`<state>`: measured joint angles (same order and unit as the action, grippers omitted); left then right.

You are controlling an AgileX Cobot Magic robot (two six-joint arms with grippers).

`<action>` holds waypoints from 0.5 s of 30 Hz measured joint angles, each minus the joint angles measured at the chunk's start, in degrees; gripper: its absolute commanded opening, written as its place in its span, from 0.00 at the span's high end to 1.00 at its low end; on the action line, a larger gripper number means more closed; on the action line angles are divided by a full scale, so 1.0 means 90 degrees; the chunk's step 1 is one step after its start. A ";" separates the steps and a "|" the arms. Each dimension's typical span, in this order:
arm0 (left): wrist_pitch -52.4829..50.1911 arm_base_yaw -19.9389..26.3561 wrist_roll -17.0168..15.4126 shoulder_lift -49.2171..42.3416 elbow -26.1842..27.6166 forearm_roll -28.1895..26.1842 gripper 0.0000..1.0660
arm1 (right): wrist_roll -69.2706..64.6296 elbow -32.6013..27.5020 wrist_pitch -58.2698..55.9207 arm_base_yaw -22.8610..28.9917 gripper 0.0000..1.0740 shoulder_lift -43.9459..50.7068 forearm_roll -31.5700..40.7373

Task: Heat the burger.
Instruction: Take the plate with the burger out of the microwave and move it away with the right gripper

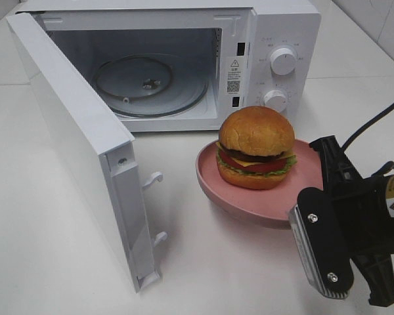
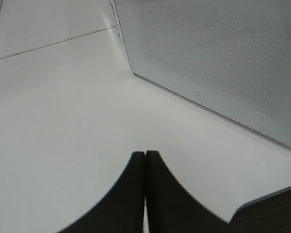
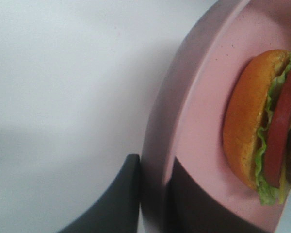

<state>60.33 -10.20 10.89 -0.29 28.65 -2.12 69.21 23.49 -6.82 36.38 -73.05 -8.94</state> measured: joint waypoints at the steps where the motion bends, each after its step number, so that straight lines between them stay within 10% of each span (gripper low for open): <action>1: 0.0000 0.0000 0.0000 0.0000 0.0000 0.0000 1.00 | -0.0115 -0.0032 -0.0140 0.0000 1.00 0.0089 0.0000; 10: 0.0000 0.0000 0.0000 0.0000 0.0000 0.0000 1.00 | -0.1152 -0.0032 -0.0560 0.0000 1.00 0.0223 -0.0605; 15: 0.0000 0.0000 0.0000 0.0000 0.0000 0.0000 1.00 | -0.3298 -0.0032 -0.1070 0.0000 1.00 0.0223 -0.2445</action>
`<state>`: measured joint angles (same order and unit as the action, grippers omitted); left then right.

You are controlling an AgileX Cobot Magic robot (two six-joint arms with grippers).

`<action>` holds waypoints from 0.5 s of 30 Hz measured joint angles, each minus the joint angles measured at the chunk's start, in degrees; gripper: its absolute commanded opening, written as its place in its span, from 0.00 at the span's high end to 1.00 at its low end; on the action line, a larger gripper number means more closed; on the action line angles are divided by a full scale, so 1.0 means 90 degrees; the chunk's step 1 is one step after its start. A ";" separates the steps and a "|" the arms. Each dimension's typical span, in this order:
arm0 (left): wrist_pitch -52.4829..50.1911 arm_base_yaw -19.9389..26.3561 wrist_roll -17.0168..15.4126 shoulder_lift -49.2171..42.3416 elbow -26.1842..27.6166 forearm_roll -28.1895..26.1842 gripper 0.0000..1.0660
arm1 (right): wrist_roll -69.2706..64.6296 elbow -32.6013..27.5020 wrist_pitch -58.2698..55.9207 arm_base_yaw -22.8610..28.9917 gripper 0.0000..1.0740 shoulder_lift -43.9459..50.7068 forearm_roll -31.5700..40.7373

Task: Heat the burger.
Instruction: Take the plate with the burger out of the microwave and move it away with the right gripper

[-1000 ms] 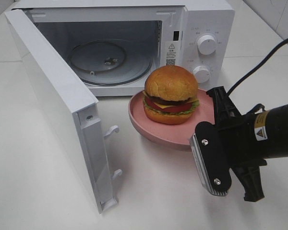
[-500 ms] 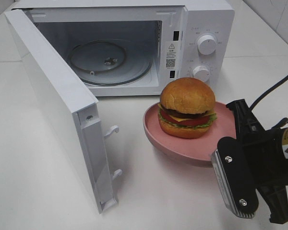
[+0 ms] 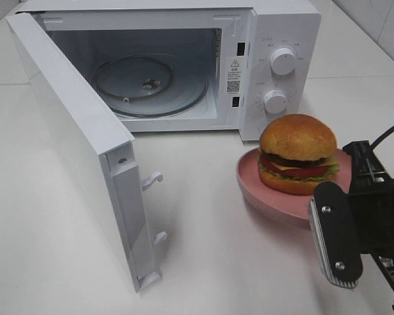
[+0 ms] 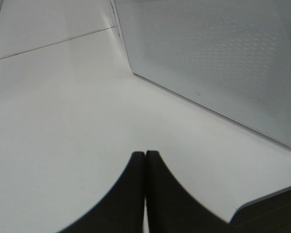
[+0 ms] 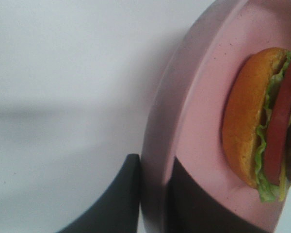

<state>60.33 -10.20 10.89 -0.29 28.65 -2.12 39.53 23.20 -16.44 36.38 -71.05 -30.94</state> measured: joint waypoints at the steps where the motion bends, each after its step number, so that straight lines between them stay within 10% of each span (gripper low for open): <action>1: 0.0000 0.0000 0.0000 0.0000 0.0000 0.0000 1.00 | 0.0000 0.0000 0.0000 0.0000 1.00 0.0000 0.0000; 6: 0.0000 0.0000 0.0000 0.0000 0.0000 0.0000 1.00 | -0.2667 0.0000 -0.0522 -0.0013 1.00 0.0000 -0.1865; 15: 0.0000 0.0000 0.0000 0.0000 0.0000 0.0000 1.00 | -0.3915 0.0000 -0.0547 -0.0159 1.00 -0.0166 -0.2445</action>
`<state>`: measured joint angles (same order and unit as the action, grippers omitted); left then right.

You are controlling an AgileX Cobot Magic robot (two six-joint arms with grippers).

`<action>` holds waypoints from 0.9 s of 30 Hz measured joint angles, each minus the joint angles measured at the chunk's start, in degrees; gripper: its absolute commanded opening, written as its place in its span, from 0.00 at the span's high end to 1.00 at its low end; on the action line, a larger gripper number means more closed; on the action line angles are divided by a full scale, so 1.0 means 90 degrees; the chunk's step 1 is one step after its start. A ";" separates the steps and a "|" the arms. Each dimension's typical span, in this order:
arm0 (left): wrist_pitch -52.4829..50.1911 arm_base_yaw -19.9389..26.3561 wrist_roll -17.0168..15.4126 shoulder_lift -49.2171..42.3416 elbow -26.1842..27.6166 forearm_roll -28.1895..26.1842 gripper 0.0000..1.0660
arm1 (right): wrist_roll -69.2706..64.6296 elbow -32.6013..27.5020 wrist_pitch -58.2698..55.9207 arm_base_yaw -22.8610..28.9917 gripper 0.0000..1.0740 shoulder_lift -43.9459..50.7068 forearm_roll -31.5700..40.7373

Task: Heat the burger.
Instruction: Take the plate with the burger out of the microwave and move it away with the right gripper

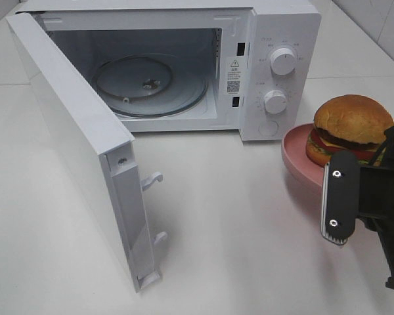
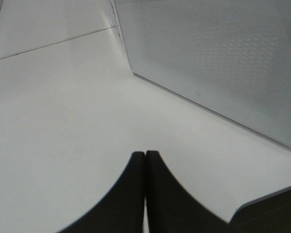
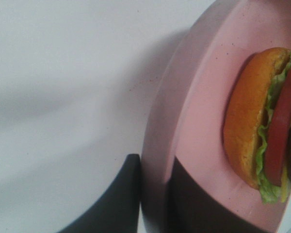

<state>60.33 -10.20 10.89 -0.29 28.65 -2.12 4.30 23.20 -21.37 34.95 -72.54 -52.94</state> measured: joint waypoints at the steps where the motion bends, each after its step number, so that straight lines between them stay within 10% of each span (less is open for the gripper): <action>1: 0.0000 0.0000 0.0000 0.0000 0.0000 0.0000 1.00 | -0.0095 0.0006 0.0108 -0.0223 1.00 -0.0134 -0.0019; 10: 0.0000 0.0000 0.0000 0.0000 0.0000 0.0000 1.00 | -0.0598 0.0598 0.0102 -0.1286 1.00 -0.0828 -0.0019; 27: 0.0000 0.0000 0.0000 0.0000 0.0000 0.0000 1.00 | -0.1623 0.1713 -0.0006 -0.1343 1.00 -0.2578 -0.0045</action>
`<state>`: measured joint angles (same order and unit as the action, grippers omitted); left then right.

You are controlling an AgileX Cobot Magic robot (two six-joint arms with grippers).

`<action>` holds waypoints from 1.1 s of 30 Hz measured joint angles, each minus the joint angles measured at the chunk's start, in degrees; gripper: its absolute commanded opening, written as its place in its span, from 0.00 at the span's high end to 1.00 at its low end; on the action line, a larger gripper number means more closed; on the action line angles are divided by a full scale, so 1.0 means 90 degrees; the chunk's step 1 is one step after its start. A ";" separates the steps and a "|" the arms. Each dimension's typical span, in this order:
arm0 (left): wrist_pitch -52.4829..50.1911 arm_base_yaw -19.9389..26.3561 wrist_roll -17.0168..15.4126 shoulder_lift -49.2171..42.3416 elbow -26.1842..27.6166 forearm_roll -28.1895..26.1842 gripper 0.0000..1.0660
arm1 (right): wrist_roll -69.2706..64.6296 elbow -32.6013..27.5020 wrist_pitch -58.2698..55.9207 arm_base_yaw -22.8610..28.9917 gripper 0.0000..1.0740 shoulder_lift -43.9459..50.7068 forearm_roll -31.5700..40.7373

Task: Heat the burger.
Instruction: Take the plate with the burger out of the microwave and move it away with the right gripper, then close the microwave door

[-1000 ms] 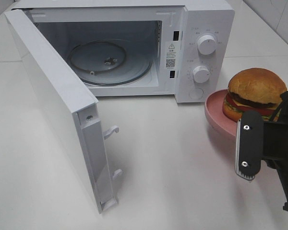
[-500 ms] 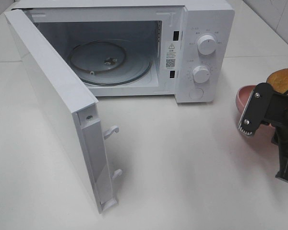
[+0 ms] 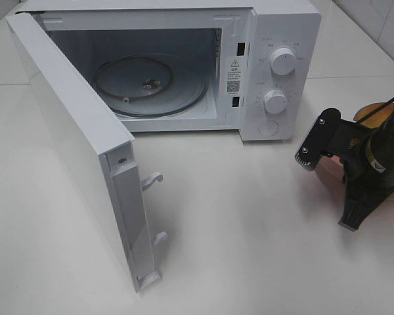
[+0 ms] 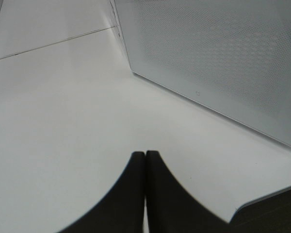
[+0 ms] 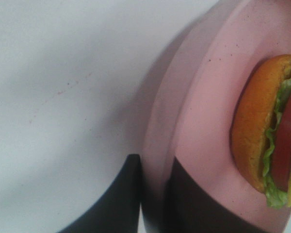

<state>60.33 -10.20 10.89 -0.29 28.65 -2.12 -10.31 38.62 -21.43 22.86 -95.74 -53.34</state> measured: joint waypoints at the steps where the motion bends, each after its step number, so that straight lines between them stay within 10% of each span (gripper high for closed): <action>1: 0.0000 0.0000 0.0000 0.0000 0.0000 0.0000 1.00 | -0.0121 0.0102 -0.0159 0.0000 1.00 -0.0185 -0.0038; 11: 0.0000 0.0000 0.0000 0.0000 0.0000 0.0000 1.00 | -0.0598 0.0172 -0.0363 0.0000 0.92 -0.0414 -0.0025; 20: 0.0000 0.0000 0.0000 0.0000 0.0000 0.0000 1.00 | -0.0618 0.0242 -0.0153 0.0006 0.50 -0.0414 0.0777; 33: 0.0000 0.0000 0.0000 0.0000 0.0000 0.0000 1.00 | -0.0726 0.0598 -0.0484 0.0006 0.44 -0.0006 0.2406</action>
<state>60.33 -10.20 10.89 -0.29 28.65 -2.12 -16.84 44.00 -25.78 22.92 -95.80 -31.68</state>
